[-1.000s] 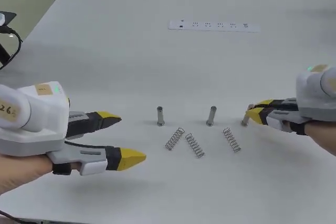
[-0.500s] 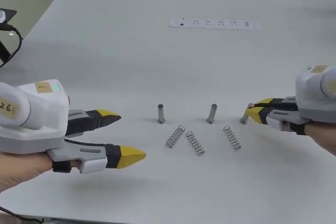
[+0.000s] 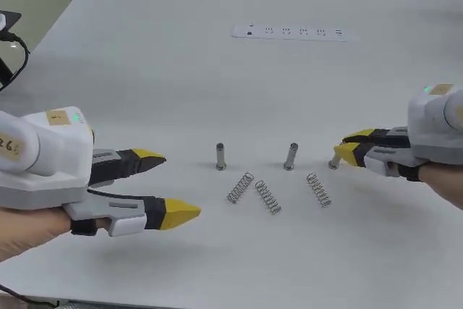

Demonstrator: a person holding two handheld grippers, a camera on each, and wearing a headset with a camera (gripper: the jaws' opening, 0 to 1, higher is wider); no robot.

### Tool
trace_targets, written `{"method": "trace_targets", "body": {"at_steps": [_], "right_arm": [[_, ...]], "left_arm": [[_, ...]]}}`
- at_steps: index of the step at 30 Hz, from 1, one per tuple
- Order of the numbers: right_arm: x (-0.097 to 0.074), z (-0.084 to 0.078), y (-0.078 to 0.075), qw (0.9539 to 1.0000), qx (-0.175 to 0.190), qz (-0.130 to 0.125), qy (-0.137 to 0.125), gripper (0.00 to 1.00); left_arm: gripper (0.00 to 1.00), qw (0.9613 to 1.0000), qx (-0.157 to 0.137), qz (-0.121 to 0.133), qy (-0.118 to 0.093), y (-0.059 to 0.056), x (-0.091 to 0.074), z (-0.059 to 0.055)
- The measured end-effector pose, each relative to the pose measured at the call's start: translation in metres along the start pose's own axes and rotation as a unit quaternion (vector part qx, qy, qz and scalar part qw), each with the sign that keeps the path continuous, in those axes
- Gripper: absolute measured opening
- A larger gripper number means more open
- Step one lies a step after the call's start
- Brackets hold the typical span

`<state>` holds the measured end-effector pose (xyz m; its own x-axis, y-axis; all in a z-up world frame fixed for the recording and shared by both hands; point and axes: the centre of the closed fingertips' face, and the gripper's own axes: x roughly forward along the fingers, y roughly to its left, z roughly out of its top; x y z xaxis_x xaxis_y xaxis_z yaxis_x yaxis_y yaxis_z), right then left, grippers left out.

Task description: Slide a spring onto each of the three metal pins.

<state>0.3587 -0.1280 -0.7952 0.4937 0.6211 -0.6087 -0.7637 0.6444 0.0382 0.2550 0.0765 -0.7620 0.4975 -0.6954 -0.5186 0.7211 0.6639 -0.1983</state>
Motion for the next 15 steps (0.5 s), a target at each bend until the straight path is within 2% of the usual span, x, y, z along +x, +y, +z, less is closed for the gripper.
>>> {"method": "trace_targets", "body": {"at_steps": [6, 15], "right_arm": [[-0.0017, 0.0010, -0.0005, 1.0000, 0.001, -0.002, -0.003, 0.14], [-0.0087, 0.0063, -0.0017, 0.9995, 0.020, -0.005, -0.024, 0.19]], "left_arm": [[0.57, 1.0000, -0.002, 0.001, -0.002, 0.0007, -0.0014, 0.0008], [0.57, 0.9999, -0.007, 0.003, -0.007, 0.0006, -0.0007, 0.0002]]}}
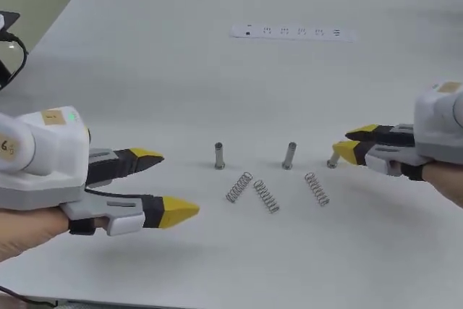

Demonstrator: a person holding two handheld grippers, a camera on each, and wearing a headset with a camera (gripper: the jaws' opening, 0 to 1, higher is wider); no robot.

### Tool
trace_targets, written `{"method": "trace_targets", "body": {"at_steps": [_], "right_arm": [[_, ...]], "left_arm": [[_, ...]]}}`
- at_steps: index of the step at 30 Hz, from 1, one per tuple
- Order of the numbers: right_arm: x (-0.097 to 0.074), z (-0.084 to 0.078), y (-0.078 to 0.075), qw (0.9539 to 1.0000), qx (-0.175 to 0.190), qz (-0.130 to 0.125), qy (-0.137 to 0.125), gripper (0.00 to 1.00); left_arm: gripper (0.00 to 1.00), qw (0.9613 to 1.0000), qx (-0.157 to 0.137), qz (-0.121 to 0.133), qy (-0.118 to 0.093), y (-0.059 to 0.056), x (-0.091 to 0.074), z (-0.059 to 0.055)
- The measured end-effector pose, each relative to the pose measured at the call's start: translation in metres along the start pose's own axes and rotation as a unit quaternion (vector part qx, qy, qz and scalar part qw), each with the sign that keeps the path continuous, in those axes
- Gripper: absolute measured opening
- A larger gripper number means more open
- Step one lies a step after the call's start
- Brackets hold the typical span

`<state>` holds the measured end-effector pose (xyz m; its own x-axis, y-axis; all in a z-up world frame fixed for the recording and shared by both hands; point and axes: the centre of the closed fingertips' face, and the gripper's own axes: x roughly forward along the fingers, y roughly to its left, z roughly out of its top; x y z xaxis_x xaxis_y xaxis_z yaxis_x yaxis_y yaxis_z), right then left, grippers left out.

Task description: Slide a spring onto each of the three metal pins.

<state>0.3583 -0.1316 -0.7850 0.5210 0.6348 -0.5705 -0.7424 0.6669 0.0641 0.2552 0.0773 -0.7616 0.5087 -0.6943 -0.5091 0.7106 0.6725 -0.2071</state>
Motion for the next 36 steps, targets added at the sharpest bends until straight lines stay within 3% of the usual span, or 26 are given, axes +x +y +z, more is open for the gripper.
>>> {"method": "trace_targets", "body": {"at_steps": [20, 28, 36], "right_arm": [[-0.026, 0.020, -0.001, 0.9983, 0.010, -0.009, -0.056, 0.26], [-0.042, 0.017, -0.005, 0.9980, 0.013, -0.014, -0.061, 0.25], [-0.056, 0.003, -0.005, 0.9980, 0.016, -0.028, -0.055, 0.23]], "left_arm": [[0.57, 0.9999, -0.007, 0.000, -0.012, 0.001, 0.001, 0.007], [0.57, 0.9998, -0.012, 0.001, -0.019, 0.002, 0.001, 0.011], [0.57, 0.9997, -0.013, 0.000, -0.019, 0.000, 0.003, 0.011]]}}
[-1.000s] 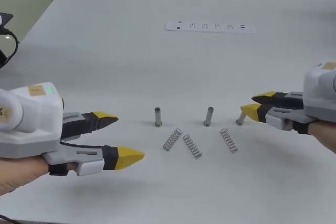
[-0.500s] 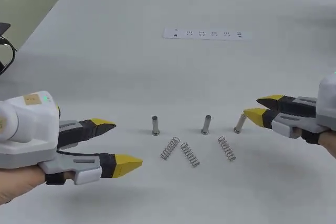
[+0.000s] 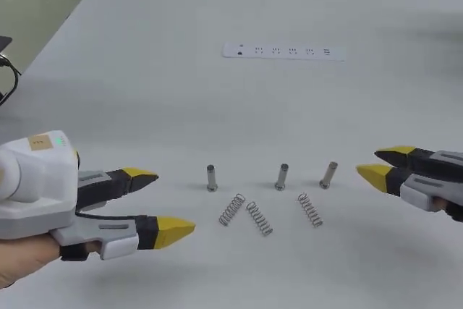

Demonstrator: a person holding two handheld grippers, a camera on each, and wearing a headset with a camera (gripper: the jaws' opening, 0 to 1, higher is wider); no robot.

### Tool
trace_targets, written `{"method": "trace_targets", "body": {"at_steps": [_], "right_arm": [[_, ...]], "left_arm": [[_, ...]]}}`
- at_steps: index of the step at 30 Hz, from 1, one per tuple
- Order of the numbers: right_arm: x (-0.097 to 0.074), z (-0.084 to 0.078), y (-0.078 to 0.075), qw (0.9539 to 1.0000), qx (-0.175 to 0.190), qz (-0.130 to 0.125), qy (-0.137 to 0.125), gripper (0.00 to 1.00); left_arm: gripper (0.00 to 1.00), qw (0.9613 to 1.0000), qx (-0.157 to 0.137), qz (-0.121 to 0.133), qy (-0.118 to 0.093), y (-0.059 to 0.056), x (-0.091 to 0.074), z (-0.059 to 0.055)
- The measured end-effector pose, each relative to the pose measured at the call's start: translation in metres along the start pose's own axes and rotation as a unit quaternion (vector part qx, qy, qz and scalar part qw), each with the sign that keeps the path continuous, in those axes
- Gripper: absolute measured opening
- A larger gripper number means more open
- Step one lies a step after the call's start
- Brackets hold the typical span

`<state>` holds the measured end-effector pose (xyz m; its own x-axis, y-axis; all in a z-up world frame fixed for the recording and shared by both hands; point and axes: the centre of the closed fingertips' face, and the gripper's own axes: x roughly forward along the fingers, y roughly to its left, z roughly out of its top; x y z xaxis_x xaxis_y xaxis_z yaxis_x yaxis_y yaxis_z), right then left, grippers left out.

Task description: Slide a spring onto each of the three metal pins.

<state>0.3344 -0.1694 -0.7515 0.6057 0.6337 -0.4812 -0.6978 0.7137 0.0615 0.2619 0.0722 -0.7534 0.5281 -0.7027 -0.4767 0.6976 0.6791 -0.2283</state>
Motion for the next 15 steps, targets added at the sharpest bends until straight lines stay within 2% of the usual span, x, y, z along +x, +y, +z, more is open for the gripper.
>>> {"method": "trace_targets", "body": {"at_steps": [15], "right_arm": [[-0.005, -0.014, 0.014, 0.9999, 0.008, 0.000, 0.010, 0.21]], "left_arm": [[0.56, 1.0000, -0.003, 0.003, -0.003, 0.000, 0.000, 0.000]]}}
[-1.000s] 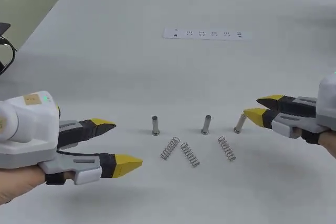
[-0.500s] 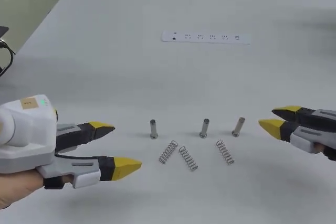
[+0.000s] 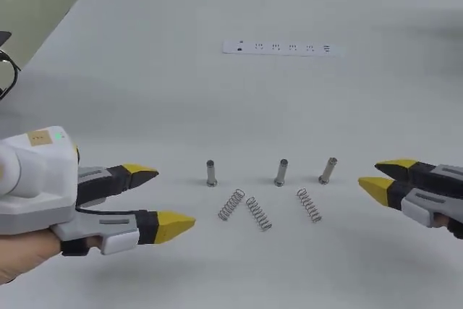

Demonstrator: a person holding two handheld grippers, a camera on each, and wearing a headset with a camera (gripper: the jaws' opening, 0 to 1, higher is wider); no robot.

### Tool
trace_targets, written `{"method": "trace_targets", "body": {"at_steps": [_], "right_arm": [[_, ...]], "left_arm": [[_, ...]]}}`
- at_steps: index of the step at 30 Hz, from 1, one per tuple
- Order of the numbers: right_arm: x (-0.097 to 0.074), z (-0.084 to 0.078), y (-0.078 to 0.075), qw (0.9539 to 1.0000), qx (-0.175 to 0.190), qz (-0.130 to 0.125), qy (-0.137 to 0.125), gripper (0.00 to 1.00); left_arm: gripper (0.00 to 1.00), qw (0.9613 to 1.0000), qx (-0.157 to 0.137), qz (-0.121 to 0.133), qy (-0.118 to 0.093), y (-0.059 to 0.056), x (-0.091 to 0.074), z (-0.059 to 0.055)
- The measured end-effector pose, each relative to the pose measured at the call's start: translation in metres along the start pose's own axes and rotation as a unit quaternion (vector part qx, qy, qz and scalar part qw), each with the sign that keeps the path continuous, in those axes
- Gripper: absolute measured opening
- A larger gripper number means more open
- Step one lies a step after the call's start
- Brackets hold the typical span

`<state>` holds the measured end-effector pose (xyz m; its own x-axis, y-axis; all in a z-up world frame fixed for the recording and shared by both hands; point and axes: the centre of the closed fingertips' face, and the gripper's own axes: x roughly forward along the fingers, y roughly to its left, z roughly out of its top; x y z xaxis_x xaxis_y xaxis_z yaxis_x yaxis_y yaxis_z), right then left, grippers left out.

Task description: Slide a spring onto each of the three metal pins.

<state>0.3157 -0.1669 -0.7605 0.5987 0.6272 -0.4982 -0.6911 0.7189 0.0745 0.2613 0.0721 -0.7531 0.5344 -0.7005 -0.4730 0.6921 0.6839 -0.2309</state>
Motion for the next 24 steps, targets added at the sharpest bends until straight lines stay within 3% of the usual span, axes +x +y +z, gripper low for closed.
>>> {"method": "trace_targets", "body": {"at_steps": [11, 18, 24], "right_arm": [[0.003, -0.010, 0.013, 0.9999, 0.002, 0.006, 0.010, 0.20], [0.011, -0.022, 0.027, 0.9990, -0.009, 0.024, 0.036, 0.21], [0.018, -0.026, 0.028, 0.9981, -0.003, 0.027, 0.055, 0.21]], "left_arm": [[0.56, 1.0000, -0.002, 0.002, -0.002, 0.000, 0.000, 0.000], [0.55, 1.0000, -0.003, 0.004, -0.002, 0.000, 0.000, -0.001], [0.55, 1.0000, -0.004, 0.004, -0.002, 0.000, -0.001, -0.002]]}}
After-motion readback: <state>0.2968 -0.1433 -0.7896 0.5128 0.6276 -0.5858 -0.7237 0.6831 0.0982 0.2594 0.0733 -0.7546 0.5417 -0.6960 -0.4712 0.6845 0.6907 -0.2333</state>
